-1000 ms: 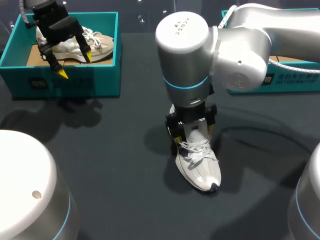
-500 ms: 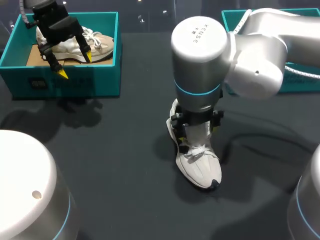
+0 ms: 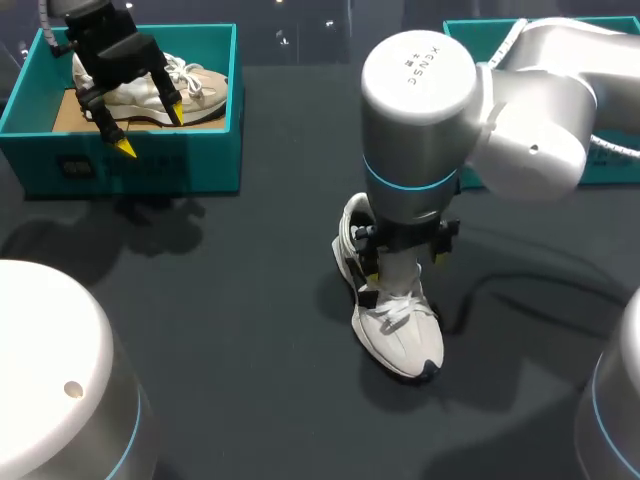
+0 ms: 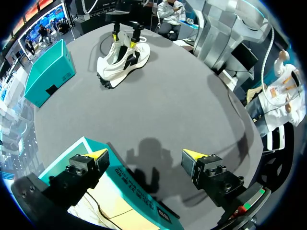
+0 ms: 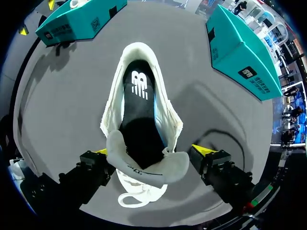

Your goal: Take the shoe out of the shoebox, open the shoe tongue, remove and reinsert the insole, then place the shoe into the shoebox

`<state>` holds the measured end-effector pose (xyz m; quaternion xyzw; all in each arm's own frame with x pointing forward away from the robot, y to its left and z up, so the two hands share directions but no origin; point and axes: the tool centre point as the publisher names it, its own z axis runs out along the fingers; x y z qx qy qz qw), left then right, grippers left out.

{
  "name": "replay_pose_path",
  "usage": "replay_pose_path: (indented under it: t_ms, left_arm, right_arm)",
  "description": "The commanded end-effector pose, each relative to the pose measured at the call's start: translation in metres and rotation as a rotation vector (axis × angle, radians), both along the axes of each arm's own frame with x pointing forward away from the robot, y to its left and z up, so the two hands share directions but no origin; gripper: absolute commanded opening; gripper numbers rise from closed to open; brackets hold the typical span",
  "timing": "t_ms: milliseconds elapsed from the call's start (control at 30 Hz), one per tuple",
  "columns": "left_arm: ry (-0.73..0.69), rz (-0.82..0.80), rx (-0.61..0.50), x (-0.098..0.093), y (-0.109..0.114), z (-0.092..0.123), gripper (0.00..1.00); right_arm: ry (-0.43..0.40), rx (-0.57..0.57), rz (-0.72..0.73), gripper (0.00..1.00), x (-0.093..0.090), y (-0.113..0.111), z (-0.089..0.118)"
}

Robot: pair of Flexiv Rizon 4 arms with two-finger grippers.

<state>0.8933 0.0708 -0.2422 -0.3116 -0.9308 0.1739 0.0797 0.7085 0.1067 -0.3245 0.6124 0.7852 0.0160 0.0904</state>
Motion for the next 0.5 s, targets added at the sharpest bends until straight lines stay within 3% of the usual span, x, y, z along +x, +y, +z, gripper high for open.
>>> replay_pose_path:
  t_ms: [33, 233, 500]
  left_arm:
    - [0.0, -0.001, 0.003, 0.0, 0.0, 0.0, 1.0]
    - [0.0, -0.001, 0.003, 0.0, 0.0, 0.0, 1.0]
    - [0.0, -0.001, 0.003, 0.0, 0.0, 0.0, 1.0]
  right_arm:
    - [0.008, 0.009, -0.009, 0.95, -0.004, -0.003, 0.001]
    - [0.03, 0.013, -0.009, 1.0, -0.011, -0.002, 0.001]
    - [0.03, 0.001, -0.06, 0.98, -0.024, -0.008, 0.011]
